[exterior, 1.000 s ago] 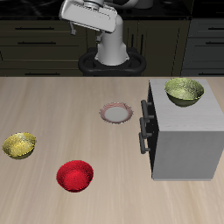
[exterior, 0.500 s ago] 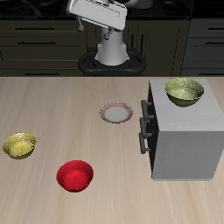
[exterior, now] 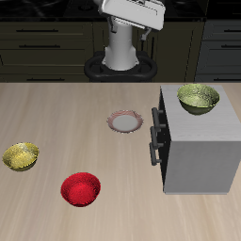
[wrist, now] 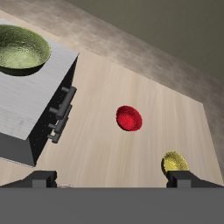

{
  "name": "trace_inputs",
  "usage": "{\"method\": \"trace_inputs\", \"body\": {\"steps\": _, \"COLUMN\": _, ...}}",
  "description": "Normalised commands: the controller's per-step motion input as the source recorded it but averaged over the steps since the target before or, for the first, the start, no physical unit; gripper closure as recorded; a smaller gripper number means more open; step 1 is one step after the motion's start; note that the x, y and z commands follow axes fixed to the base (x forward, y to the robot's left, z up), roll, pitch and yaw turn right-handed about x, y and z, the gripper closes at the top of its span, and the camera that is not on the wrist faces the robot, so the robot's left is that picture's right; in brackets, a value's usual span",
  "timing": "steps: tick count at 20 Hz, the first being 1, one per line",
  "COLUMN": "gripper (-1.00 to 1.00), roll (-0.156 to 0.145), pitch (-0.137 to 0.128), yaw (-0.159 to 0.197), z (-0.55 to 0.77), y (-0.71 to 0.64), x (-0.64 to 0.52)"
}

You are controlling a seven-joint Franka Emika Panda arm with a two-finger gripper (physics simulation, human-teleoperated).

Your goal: Close the bottom drawer of the white cabinet and place the green bowl on the plate

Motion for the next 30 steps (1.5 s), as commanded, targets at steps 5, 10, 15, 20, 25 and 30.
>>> {"method": "trace_inputs", "body": {"steps": 5, "gripper": -1.0, "roll": 0.039, "pitch": -0.023, "yaw": -0.002, "z": 0.24, "y": 0.36, "x": 0.06}}
{"method": "trace_inputs", "body": {"steps": 10, "gripper": -1.0, "roll": 0.044, "pitch": 0.008, "yaw": -0.048, "z": 0.18, "y": 0.28, "x": 0.08}}
{"method": "trace_inputs", "body": {"steps": 15, "gripper": -1.0, "roll": 0.022, "pitch": -0.003, "yaw": -0.047, "z": 0.13, "y": 0.17, "x": 0.11}}
{"method": "trace_inputs", "body": {"steps": 20, "gripper": -1.0, "roll": -0.014, "pitch": 0.006, "yaw": -0.013, "z": 0.0, "y": 0.08, "x": 0.2}}
{"method": "trace_inputs", "body": {"steps": 25, "gripper": -1.0, "roll": 0.07, "pitch": 0.039, "yaw": -0.022, "z": -0.16, "y": 0.39, "x": 0.22}}
{"method": "trace_inputs", "body": {"steps": 30, "gripper": -1.0, "roll": 0.121, "pitch": -0.013, "yaw": -0.037, "z": -0.11, "y": 0.57, "x": 0.05}}
